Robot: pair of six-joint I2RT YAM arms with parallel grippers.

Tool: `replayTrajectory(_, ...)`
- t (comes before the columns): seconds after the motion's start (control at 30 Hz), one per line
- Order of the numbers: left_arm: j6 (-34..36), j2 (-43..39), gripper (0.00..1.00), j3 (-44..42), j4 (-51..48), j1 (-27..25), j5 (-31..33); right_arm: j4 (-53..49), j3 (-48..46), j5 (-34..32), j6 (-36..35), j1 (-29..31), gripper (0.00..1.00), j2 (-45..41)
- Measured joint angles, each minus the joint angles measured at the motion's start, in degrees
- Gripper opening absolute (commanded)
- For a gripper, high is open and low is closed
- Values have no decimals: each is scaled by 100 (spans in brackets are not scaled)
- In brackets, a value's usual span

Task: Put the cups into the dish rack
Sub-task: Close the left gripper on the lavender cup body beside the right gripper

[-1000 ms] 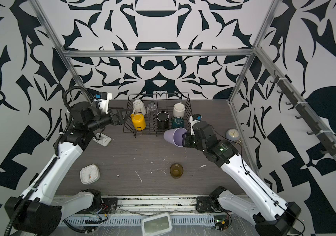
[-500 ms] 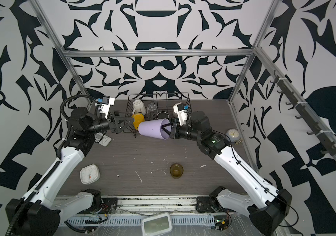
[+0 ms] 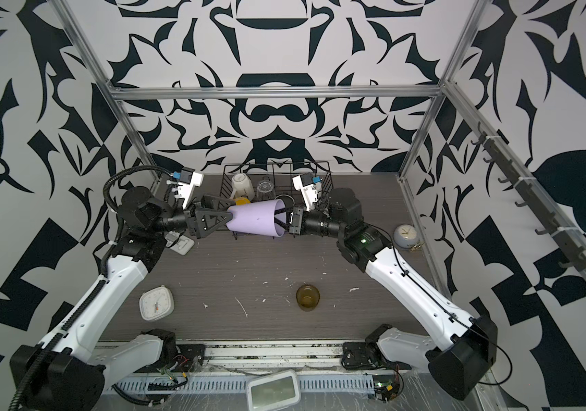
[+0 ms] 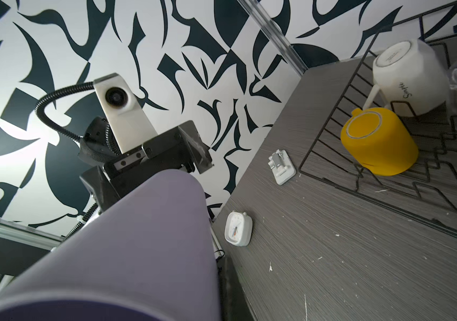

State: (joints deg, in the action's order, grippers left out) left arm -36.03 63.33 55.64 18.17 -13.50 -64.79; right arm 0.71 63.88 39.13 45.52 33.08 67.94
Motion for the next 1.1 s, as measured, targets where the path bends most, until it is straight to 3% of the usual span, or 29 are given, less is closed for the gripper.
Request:
replayTrajectory(0.77,-9,0,100,-42,94,-199,-254,1248,0,260,564,199,0,741)
replayTrajectory(1.1,-11,0,91,-44,122,-205,-254,1716,0,332,750,284,0,940)
